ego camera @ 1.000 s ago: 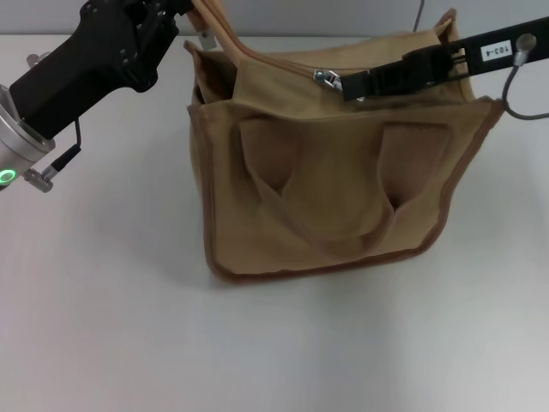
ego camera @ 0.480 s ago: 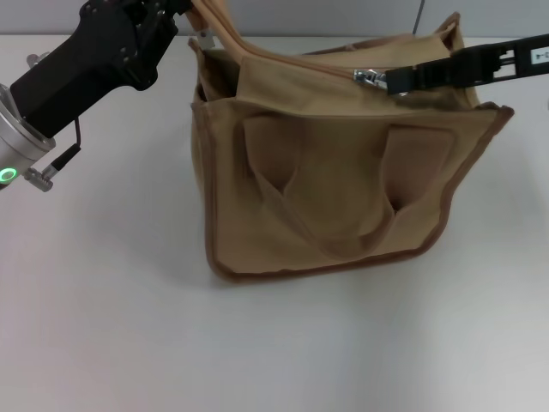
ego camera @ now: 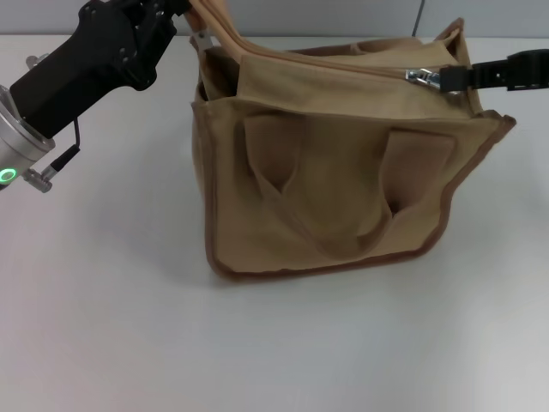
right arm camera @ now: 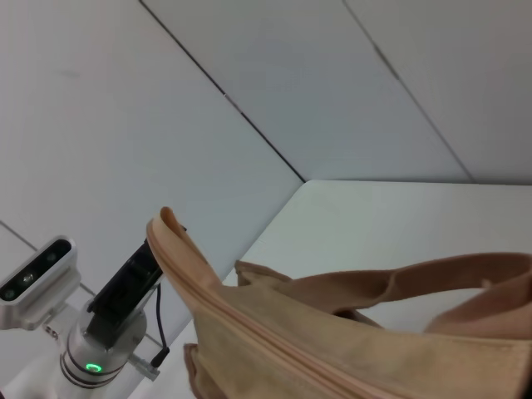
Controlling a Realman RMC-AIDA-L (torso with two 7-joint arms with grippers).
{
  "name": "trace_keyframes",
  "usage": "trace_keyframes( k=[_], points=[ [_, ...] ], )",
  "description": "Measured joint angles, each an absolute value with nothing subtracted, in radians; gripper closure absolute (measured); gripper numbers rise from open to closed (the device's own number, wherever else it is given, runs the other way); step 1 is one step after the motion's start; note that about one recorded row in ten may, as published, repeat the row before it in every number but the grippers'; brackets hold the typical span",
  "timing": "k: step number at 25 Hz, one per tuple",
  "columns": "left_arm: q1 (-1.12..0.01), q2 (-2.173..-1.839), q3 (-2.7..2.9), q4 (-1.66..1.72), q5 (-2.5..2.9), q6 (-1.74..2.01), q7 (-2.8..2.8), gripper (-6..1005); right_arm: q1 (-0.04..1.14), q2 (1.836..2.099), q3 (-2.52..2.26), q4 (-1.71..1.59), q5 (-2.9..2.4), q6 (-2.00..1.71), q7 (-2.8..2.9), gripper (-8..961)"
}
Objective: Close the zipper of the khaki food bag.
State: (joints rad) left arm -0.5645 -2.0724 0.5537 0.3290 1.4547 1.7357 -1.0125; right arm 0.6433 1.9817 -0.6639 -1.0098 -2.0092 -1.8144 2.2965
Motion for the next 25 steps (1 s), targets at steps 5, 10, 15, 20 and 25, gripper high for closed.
trace_keyframes(
  k=[5, 10, 15, 20, 25],
  points=[
    [-0.564, -2.072, 0.554, 0.328, 1.454, 1.73, -1.013, 980, 0.613, 1.976, -0.649, -1.009, -2.007, -1.818, 2.283, 921],
    [-0.564, -2.072, 0.554, 0.328, 1.454, 1.726, -1.014, 979, 0.599, 1.969, -0.618, -1.003, -2.009, -1.83, 2.269, 919],
    [-0.564, -2.072, 0.554, 0.328, 1.454, 1.715, -1.014, 979, 0.588, 1.963, -0.599, -1.001, -2.01, -1.84, 2.261, 917],
    [-0.563, -2.072, 0.554, 0.328, 1.454, 1.714, -1.014, 978, 0.583, 1.961, -0.592, -0.999, -2.009, -1.849, 2.253, 915],
    [-0.564, -2.072, 0.556, 0.328, 1.454, 1.715, -1.014, 977, 0.595, 1.946, -0.579, -0.959, -1.997, -1.878, 2.234, 913]
  ],
)
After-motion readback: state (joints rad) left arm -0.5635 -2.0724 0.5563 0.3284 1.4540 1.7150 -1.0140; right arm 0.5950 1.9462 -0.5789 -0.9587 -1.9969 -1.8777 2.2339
